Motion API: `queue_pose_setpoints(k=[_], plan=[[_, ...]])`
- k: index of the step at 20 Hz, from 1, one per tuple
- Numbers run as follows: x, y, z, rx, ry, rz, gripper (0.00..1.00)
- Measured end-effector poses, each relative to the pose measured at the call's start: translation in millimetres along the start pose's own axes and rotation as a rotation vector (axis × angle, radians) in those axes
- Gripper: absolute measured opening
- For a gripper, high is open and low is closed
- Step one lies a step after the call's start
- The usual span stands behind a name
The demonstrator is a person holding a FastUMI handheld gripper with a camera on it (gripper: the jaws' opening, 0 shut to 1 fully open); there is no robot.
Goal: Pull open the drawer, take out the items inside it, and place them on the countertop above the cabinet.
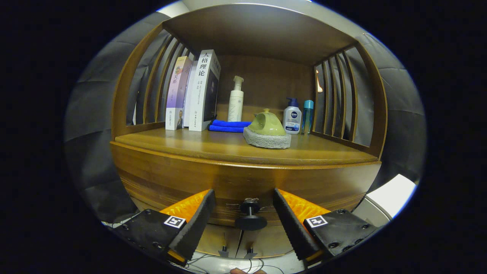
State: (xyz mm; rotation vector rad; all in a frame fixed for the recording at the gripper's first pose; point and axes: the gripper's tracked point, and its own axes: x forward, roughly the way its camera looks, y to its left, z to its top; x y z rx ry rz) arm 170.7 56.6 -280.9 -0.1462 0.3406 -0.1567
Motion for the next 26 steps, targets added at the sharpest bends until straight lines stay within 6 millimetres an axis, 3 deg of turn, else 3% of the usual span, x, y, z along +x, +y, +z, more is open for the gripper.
queue_pose_setpoints(k=[4, 7, 19, 23, 26], plan=[[-6.4, -3.0, 5.3, 0.054, 0.056, 0.057, 0.99], [-30.8, -25.4, 36.3, 0.116, 0.022, 0.057, 0.99], [-208.1, -81.4, 183.0, 0.225, -0.262, 0.169, 0.97], [-249.4, -77.9, 216.1, 0.197, -0.332, 0.236, 0.97], [-275.4, -79.9, 229.9, 0.159, -0.369, 0.256, 0.97]])
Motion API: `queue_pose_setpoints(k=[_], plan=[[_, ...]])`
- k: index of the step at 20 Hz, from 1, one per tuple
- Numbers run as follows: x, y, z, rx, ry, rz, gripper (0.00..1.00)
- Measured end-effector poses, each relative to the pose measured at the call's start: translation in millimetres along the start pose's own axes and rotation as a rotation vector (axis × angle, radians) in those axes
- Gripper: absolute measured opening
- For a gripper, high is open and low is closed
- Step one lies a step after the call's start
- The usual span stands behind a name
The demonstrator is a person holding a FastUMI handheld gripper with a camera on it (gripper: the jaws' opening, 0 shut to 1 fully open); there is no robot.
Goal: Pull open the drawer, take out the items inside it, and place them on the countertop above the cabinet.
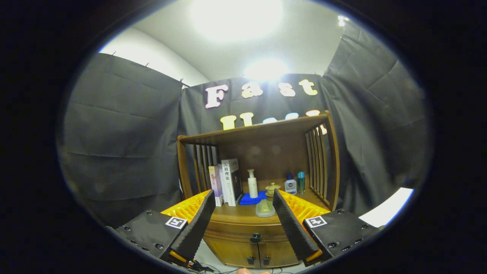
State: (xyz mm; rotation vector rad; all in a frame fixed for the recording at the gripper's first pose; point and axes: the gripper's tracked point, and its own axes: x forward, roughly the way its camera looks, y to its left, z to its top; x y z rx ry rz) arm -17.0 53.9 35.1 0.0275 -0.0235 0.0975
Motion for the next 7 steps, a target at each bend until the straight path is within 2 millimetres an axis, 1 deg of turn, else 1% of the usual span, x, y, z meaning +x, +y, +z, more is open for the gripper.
queue_pose_setpoints(k=[2, 4, 7], plan=[[-9.3, -3.8, 12.3, -0.016, -0.022, -0.009, 0.97], [-11.5, -9.2, 20.1, -0.006, -0.04, -0.026, 0.97], [-14.9, -16.0, 23.6, 0.013, -0.037, -0.031, 0.97]])
